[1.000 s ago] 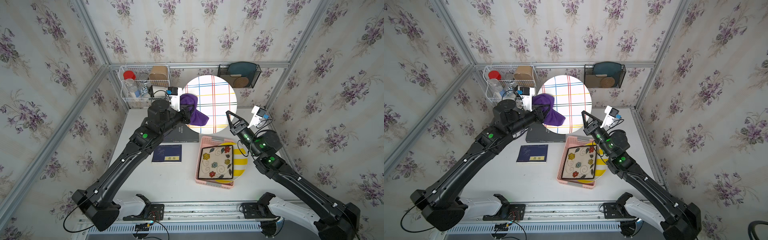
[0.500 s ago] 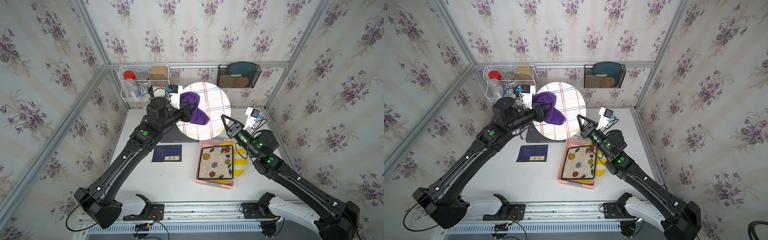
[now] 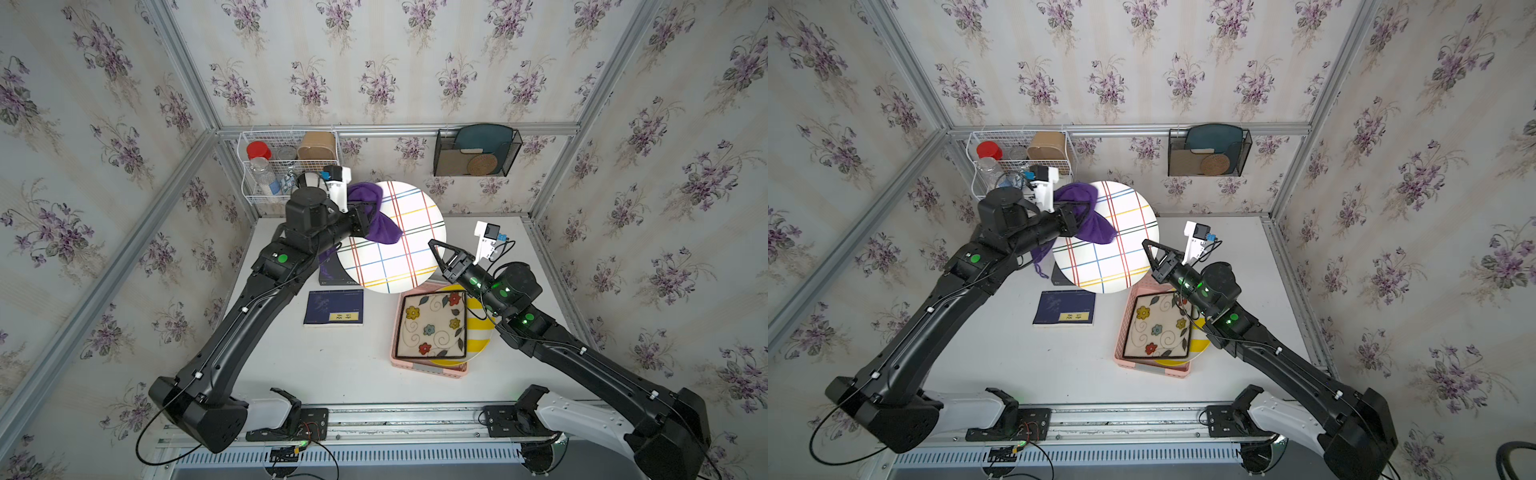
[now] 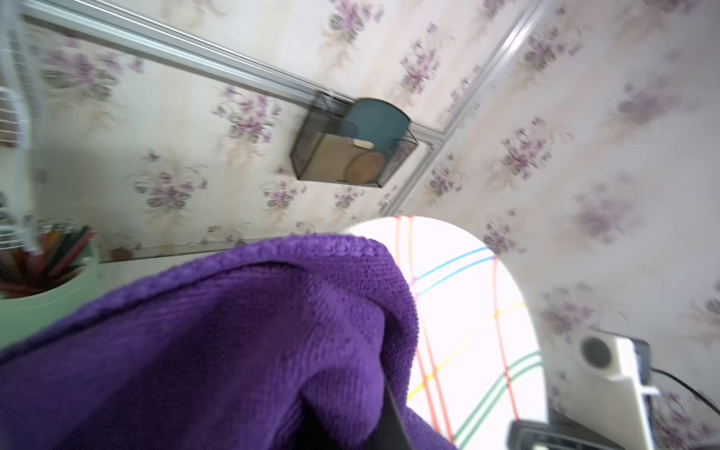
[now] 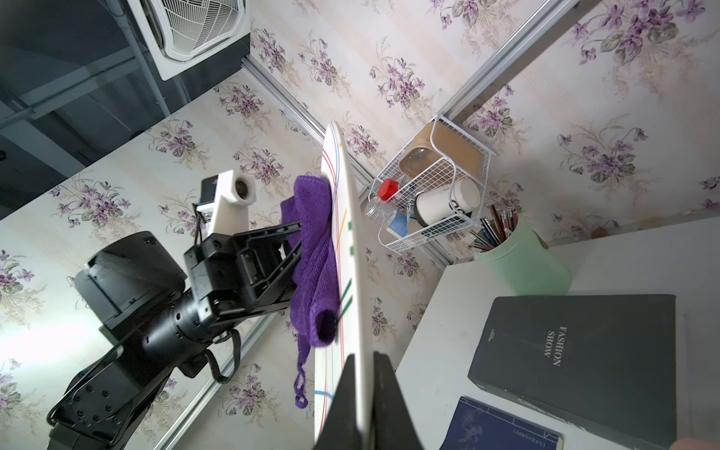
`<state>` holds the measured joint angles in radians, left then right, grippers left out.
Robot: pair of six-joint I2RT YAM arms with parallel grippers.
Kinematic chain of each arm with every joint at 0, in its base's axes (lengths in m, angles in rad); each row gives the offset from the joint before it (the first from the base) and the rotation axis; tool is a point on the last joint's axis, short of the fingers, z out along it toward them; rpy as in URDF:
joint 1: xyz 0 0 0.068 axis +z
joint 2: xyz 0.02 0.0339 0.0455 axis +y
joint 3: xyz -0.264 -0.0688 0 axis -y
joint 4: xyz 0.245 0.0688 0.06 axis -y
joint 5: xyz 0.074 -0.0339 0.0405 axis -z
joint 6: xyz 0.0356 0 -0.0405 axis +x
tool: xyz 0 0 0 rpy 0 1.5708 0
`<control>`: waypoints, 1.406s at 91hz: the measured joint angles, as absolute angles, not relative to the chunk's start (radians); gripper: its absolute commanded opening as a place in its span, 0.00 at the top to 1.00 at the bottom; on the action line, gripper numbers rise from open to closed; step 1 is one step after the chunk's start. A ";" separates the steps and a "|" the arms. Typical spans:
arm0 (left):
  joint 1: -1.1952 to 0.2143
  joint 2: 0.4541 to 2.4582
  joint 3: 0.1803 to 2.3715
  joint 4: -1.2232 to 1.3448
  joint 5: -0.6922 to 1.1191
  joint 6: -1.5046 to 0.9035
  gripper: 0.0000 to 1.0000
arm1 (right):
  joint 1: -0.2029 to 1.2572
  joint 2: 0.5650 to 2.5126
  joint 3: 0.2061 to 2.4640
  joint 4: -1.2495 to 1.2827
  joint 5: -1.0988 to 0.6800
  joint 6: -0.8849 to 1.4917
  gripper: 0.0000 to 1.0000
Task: Wipe the wet plate dry
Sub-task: Wipe the plate with towel.
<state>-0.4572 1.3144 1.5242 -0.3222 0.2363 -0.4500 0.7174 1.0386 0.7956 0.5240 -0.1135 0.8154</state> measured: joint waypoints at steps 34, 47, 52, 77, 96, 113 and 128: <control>-0.589 1.394 1.486 -0.247 0.558 -0.412 1.00 | 0.646 1.072 0.843 0.511 -0.156 0.834 1.00; -0.554 1.324 1.378 -0.274 0.501 -0.409 1.00 | 0.522 1.019 0.846 0.495 -0.141 0.844 1.00; -0.548 1.301 1.341 -0.277 0.496 -0.406 1.00 | 0.501 1.000 0.847 0.488 -0.125 0.830 1.00; -0.638 1.375 1.231 -0.051 0.741 -0.543 1.00 | 0.570 1.066 0.805 0.527 -0.148 0.839 1.00; -0.555 1.366 1.325 -0.042 0.719 -0.583 1.00 | 0.588 1.038 0.789 0.559 -0.154 0.876 1.00; -0.319 1.250 1.219 0.140 0.694 -0.800 1.00 | 0.357 0.926 0.691 0.638 -0.219 1.025 1.00; -0.255 1.322 1.170 0.481 0.779 -1.188 1.00 | 0.239 0.963 0.629 0.888 -0.338 1.239 1.00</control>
<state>-0.2550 1.3224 1.1702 0.4812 0.7788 -1.1885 0.2386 0.9634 0.6292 0.8883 -0.3378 1.2392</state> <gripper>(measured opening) 0.103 0.097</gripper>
